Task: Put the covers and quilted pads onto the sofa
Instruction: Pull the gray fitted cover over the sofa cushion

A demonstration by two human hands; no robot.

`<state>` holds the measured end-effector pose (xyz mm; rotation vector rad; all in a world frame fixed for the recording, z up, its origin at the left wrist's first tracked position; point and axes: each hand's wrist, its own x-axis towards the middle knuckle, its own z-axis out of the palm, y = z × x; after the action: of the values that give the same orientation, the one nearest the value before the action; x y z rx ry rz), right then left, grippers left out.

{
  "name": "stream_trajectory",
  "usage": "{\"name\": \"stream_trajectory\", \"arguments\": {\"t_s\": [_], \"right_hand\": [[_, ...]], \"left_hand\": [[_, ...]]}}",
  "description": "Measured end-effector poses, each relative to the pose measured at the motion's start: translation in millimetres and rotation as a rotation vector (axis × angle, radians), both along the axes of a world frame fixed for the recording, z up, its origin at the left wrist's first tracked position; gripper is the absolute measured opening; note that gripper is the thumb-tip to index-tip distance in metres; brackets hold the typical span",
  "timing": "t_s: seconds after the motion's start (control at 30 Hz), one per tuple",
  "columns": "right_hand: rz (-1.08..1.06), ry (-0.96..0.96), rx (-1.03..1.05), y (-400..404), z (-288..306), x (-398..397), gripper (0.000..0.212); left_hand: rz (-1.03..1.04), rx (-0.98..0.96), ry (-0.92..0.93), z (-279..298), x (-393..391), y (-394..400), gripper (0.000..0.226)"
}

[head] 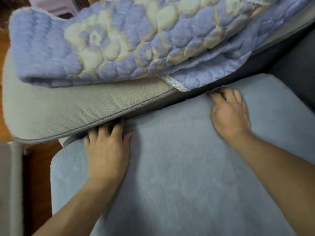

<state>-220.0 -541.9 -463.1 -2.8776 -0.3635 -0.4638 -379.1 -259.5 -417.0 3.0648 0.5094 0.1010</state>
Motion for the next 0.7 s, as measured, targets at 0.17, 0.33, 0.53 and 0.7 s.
{"name": "stream_trajectory", "arguments": {"t_s": [0.17, 0.33, 0.53, 0.7], "right_hand": [[-0.027, -0.019, -0.011, 2, -3, -3, 0.032], [-0.085, -0.055, -0.01, 8, 14, -13, 0.017], [0.419, 0.368, -0.166, 86, 33, -117, 0.065], [0.356, 0.421, -0.295, 102, 32, -99, 0.067]], "left_hand": [[-0.161, 0.08, 0.122, 5, 16, 0, 0.005], [-0.021, -0.02, 0.037, -7, 39, -7, 0.021], [0.029, -0.054, -0.082, -24, 38, -3, 0.014], [-0.021, -0.177, -0.239, -11, 17, -2, 0.004]]}}
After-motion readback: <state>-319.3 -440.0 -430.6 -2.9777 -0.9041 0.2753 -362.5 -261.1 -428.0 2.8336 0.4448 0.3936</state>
